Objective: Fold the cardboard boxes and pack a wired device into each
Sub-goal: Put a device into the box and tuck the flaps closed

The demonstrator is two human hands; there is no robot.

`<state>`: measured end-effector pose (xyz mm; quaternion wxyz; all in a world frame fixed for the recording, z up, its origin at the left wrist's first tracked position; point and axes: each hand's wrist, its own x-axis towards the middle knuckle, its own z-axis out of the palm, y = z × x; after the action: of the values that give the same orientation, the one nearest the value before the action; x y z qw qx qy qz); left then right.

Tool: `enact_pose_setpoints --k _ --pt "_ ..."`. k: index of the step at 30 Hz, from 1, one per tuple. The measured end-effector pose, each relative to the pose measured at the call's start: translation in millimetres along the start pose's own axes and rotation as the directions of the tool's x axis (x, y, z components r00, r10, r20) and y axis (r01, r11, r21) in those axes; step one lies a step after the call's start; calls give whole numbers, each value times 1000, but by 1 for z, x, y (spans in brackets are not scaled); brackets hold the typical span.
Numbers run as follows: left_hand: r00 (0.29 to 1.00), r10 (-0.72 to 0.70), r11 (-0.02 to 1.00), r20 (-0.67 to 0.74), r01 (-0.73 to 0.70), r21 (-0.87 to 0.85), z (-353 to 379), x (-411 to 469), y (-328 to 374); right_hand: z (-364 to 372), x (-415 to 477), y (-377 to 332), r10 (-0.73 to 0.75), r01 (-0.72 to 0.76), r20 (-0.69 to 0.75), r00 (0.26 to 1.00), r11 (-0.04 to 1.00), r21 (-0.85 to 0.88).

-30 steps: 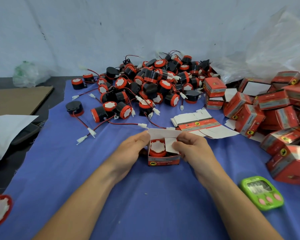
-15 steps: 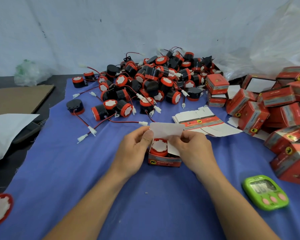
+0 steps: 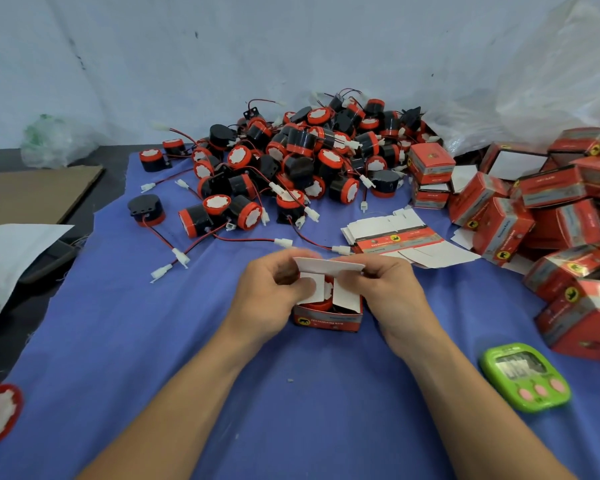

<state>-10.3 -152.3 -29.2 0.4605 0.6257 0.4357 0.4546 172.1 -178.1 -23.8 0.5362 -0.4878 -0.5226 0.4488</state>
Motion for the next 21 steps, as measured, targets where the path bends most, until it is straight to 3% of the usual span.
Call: enact_pose_setpoints --k 3,6,8,10,14,18,21 --pt "1000 -4 998 10 3 57 -3 0 0 -13 -4 -5 66 -55 180 981 996 -65" --pt "997 -42 999 60 43 -8 -6 -1 6 -28 -11 -10 113 -63 386 916 988 -140" --pt "982 -116 988 150 129 -80 -13 0 11 -32 -14 -7 124 -85 348 929 988 -126" --pt "955 -163 978 249 189 -86 -22 1 13 -30 -14 -4 111 -102 175 978 993 -60" --pt "940 -156 987 302 162 4 -34 -1 13 -21 -14 -3 72 -72 -20 997 997 -5" --pt "957 -60 972 284 -8 233 -33 -6 12 -24 -14 -8 171 -169 48 984 985 -36" --pt "962 -25 931 271 -76 356 -33 -8 12 -31 -18 -14 171 -129 147 974 958 -256"
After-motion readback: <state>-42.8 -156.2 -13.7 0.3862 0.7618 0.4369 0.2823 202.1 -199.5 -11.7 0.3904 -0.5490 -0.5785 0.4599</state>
